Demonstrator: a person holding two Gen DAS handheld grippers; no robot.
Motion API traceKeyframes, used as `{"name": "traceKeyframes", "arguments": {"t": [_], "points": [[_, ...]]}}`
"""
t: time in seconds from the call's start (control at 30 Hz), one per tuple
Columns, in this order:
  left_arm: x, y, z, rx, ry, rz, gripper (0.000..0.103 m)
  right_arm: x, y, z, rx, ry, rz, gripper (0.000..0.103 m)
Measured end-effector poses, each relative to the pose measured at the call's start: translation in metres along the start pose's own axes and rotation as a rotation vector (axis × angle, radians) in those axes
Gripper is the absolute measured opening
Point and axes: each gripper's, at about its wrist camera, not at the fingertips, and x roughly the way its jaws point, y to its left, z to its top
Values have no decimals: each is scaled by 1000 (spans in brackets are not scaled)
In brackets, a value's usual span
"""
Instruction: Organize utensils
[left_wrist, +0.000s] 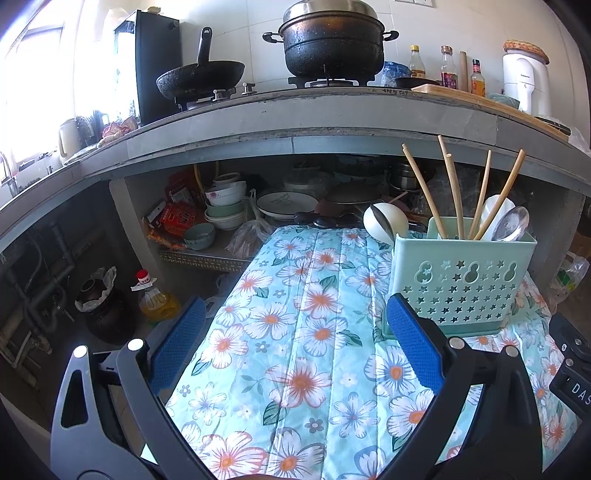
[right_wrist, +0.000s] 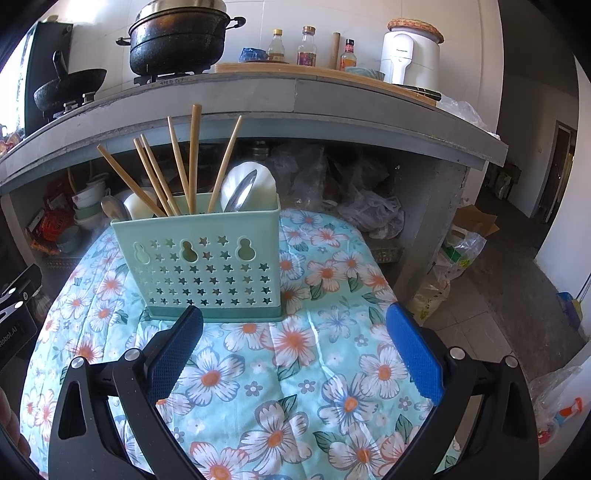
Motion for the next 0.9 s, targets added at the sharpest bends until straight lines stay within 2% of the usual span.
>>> {"name": "traceKeyframes", "arguments": {"t": [0.9], "points": [[0, 1, 1, 0, 1, -1, 94, -3, 0, 2, 0, -5, 2, 97]]}}
